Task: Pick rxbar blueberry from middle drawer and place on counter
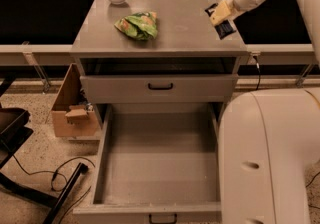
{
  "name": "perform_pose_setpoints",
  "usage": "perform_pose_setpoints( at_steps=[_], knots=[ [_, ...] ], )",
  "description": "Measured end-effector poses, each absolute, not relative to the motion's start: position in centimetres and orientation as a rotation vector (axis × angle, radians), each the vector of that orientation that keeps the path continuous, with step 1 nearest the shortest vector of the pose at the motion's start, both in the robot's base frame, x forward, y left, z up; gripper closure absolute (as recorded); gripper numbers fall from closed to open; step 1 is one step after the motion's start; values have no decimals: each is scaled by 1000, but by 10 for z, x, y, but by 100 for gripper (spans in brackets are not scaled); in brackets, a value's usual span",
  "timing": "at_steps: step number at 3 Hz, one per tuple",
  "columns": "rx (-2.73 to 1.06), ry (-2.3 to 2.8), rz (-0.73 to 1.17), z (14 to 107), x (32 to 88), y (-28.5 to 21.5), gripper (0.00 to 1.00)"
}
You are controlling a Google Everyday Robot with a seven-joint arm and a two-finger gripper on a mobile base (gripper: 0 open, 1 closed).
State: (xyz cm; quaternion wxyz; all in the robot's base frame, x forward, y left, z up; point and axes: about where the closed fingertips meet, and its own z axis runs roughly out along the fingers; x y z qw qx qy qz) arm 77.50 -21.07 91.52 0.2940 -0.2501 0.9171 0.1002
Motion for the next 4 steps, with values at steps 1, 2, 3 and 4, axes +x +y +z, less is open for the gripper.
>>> perform_pose_setpoints(
  at_steps=[1,2,3,4],
  knots=[
    [-642,2236,303,973,807,-181,100],
    [-649,2157,335,989,824,-151,100],
    [-660,2234,322,946,848,-108,97],
    [-660,2234,322,946,848,-108,74]
  ],
)
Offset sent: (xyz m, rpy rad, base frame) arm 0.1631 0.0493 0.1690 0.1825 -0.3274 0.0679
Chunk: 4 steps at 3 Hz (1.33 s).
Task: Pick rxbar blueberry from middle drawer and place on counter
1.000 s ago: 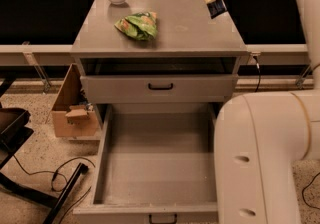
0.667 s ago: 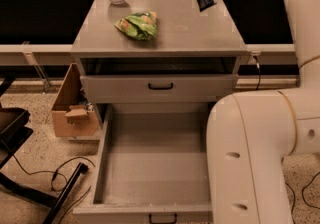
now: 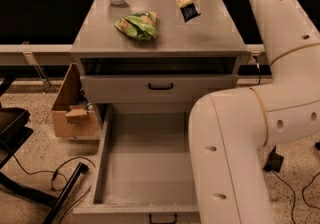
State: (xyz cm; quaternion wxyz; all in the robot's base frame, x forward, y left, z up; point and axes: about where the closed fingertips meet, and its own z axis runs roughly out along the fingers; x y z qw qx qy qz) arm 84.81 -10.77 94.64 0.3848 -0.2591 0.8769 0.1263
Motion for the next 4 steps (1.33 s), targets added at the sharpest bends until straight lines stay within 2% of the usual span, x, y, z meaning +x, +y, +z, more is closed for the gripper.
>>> perform_pose_setpoints(
  at_steps=[2,3,4],
  knots=[
    [-660,2234,322,946,848,-108,27],
    [-660,2234,322,946,848,-108,0],
    [-660,2234,322,946,848,-108,0]
  ],
)
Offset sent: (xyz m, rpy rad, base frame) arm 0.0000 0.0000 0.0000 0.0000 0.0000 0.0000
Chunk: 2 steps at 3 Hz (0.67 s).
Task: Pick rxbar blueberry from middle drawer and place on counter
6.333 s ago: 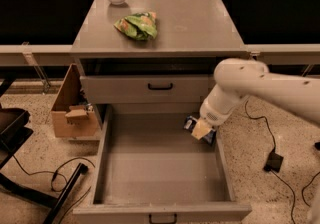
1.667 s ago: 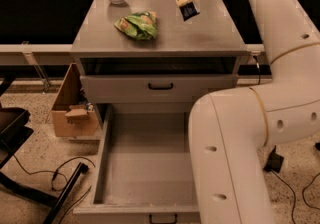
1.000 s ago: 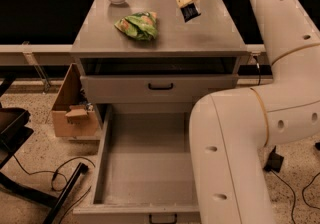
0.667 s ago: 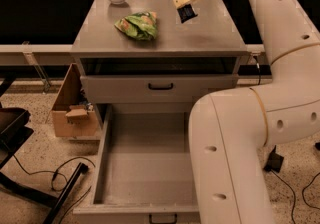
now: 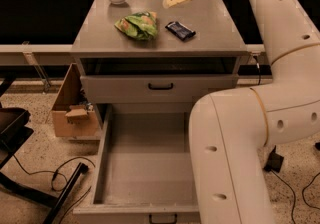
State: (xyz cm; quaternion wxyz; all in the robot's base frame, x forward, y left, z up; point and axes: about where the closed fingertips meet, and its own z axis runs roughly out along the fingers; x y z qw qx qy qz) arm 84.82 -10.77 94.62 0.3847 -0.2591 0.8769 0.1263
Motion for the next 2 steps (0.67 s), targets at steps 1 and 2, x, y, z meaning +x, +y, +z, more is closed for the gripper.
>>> perform_pose_setpoints(
  at_steps=[1,2],
  knots=[
    [-627,2168,355,973,842,-123,0],
    [-494,2153,304,1007,826,-182,0]
  ],
)
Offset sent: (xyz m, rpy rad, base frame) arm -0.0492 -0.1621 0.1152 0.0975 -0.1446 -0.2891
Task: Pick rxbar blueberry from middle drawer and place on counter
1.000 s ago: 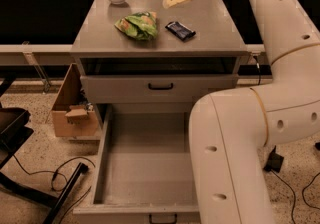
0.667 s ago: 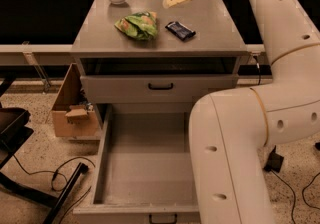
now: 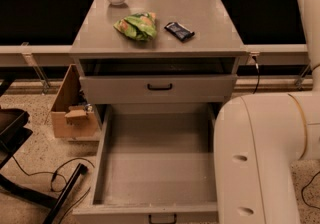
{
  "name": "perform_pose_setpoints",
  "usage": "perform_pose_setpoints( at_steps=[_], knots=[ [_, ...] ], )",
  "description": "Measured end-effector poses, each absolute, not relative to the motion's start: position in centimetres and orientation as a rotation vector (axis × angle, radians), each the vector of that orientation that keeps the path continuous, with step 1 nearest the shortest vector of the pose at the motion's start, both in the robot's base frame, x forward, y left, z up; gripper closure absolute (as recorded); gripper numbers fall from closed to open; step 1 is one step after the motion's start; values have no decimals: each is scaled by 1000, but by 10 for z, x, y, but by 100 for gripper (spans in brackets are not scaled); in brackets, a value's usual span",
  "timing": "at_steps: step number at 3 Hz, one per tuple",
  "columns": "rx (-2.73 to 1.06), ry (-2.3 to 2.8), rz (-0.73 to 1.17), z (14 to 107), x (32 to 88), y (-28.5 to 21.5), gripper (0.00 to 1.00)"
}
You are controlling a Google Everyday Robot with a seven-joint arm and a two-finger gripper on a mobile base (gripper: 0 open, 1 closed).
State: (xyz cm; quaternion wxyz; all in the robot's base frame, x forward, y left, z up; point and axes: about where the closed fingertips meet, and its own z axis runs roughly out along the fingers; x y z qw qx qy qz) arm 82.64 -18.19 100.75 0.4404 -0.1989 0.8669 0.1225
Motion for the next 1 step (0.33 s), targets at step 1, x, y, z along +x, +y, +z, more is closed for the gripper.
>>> perform_pose_setpoints(
  at_steps=[1],
  knots=[
    [-298,2230,231,1012,798,-261,0]
  ],
)
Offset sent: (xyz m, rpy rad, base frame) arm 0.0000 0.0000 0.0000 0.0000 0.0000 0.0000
